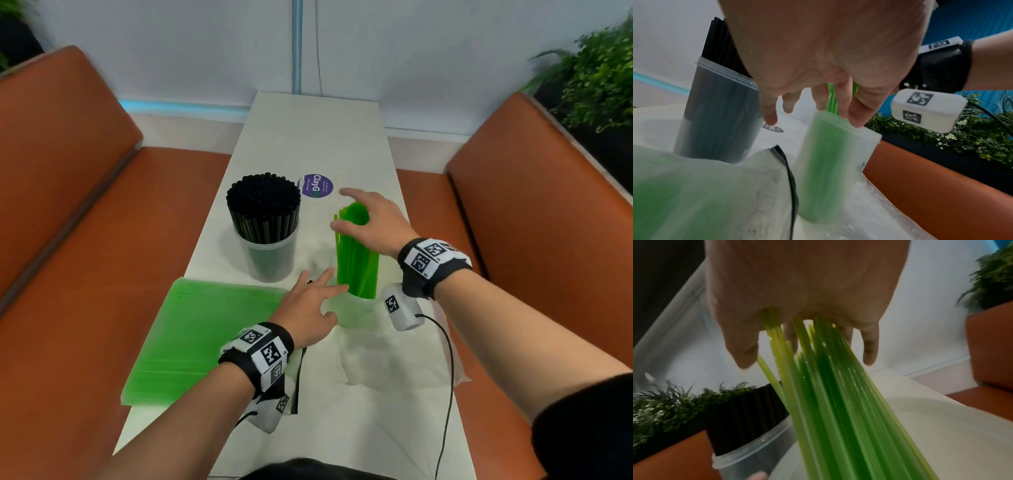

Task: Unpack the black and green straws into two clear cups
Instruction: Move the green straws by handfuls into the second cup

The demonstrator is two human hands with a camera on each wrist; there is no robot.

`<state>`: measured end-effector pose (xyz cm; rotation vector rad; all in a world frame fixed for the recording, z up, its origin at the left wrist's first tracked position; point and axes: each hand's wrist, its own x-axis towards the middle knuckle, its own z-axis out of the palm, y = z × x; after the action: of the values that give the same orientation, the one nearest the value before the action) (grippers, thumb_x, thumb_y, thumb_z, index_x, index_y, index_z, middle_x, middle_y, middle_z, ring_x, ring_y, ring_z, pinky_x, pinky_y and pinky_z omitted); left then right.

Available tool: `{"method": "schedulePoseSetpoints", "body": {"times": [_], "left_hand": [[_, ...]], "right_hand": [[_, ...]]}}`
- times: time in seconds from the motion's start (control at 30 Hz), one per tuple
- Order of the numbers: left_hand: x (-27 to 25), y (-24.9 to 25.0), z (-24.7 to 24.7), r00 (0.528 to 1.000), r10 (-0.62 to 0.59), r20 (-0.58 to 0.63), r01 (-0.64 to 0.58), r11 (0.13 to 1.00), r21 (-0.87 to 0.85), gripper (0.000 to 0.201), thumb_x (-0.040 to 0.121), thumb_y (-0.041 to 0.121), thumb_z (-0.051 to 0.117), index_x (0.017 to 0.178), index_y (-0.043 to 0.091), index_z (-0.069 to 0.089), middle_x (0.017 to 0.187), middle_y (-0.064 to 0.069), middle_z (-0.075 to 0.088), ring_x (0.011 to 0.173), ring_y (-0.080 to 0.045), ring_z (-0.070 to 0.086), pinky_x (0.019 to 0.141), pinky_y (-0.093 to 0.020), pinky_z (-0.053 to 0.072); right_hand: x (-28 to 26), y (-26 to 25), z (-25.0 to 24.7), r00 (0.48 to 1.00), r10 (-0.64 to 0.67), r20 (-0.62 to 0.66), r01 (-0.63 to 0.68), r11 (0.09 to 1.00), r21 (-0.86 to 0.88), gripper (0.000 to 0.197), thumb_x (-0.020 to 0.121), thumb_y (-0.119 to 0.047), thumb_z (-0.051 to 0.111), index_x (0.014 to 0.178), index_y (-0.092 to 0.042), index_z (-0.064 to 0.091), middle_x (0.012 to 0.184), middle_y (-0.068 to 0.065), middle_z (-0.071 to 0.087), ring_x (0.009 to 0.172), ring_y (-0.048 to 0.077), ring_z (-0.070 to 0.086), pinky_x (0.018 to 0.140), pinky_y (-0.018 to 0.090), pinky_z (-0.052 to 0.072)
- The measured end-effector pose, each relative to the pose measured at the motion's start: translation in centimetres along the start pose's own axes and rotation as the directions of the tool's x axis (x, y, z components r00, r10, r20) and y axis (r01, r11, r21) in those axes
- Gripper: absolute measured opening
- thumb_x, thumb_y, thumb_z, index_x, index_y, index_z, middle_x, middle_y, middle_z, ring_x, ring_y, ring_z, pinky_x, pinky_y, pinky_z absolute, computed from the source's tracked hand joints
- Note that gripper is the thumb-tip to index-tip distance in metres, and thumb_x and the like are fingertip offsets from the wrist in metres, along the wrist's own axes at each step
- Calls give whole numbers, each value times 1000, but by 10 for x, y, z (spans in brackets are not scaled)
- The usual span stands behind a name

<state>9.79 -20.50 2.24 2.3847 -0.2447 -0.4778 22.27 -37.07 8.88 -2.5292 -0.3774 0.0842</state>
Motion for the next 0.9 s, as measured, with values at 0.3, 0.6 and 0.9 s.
{"method": "schedulePoseSetpoints", "body": {"times": [0.3, 0.6, 0.9], "left_hand": [[-2, -3, 5, 1000, 0, 0, 0, 1000, 26, 66, 91, 18, 52, 148, 47, 35, 165, 16, 5, 153, -28, -3, 121, -55, 11], [-4, 2, 4, 1000, 8, 22, -10, 998, 58, 67, 92, 19, 51, 151, 44, 31, 165, 15, 2, 153, -27, -3, 121, -54, 11], [-12, -25, 2, 971, -142, -190, 129, 989, -79, 66, 89, 26, 62, 149, 34, 35, 150, -7, 34, 141, -26, 26, 115, -38, 27]], "right_hand": [[17, -25, 4, 994, -70, 86, 85, 978, -188, 10, 86, -29, 61, 94, -25, 67, 95, 4, 49, 95, 28, 55, 76, 28, 37], [-5, -1, -9, 967, 188, -171, -206, 974, -93, 35, 90, -53, 44, 115, -35, 61, 132, 6, 46, 125, 32, 38, 100, 46, 29], [-33, -50, -15, 854, -81, -515, 238, 939, 248, 17, 87, -13, 58, 99, -18, 68, 103, -1, 63, 90, 8, 59, 78, 13, 46]]}}
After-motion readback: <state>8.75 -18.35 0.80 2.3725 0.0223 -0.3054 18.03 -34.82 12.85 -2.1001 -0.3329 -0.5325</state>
